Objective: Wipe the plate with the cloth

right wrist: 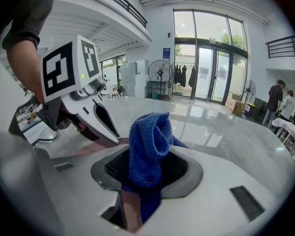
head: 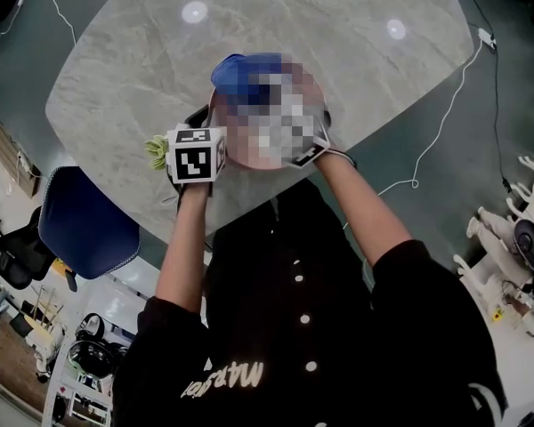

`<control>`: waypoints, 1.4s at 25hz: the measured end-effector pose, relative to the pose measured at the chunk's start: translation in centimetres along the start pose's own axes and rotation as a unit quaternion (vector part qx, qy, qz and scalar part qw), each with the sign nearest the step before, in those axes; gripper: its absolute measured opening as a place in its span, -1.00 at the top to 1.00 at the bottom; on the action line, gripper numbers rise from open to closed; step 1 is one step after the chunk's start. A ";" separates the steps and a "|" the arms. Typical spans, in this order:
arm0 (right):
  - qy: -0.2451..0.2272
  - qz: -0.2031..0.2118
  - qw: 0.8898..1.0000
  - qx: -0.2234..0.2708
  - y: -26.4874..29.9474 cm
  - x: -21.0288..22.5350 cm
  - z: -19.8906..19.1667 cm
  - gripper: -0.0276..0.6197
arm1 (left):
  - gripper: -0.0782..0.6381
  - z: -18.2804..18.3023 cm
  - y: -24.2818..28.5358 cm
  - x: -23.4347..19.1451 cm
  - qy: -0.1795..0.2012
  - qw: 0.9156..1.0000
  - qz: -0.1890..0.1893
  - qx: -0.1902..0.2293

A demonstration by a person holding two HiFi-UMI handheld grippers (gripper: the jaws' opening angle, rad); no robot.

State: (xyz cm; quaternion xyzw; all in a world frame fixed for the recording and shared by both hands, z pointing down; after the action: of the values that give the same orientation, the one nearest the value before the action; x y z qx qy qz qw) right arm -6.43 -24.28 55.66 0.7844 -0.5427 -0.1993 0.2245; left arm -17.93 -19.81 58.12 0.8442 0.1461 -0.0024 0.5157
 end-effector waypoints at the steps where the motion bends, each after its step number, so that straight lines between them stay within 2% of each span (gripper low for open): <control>1: 0.003 0.001 1.000 -0.005 0.3 0.0 -0.1 0.45 | 0.67 0.0 0.0 0.0 0.001 1.000 0.001 0.000; 14: 0.012 -0.016 0.999 -0.042 0.9 0.3 -1.3 0.45 | 0.67 -0.1 -0.2 0.1 0.003 1.000 0.000 -0.001; 29: -0.011 -0.049 0.995 -0.086 0.5 0.9 -1.8 0.44 | 0.67 -0.1 -0.1 0.1 -0.003 1.000 0.001 0.000; 35: -0.026 -0.041 0.994 -0.098 -0.3 1.6 -2.3 0.44 | 0.67 0.0 -0.2 0.1 -0.004 1.000 0.000 0.000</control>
State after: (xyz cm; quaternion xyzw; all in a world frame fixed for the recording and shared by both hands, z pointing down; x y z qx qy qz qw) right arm -4.35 -25.41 57.25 0.7745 -0.4940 -0.2810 0.2778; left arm -17.86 -19.67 57.94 0.8444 0.1444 -0.0059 0.5158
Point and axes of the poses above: the fingertips, and each gripper's own axes: y forward along the fingers, x to its right, z out of its top, the point moved 7 cm from there along -y, backward along the fingers, and after that the axes turned 2 degrees about x, right-handed, at the moved point
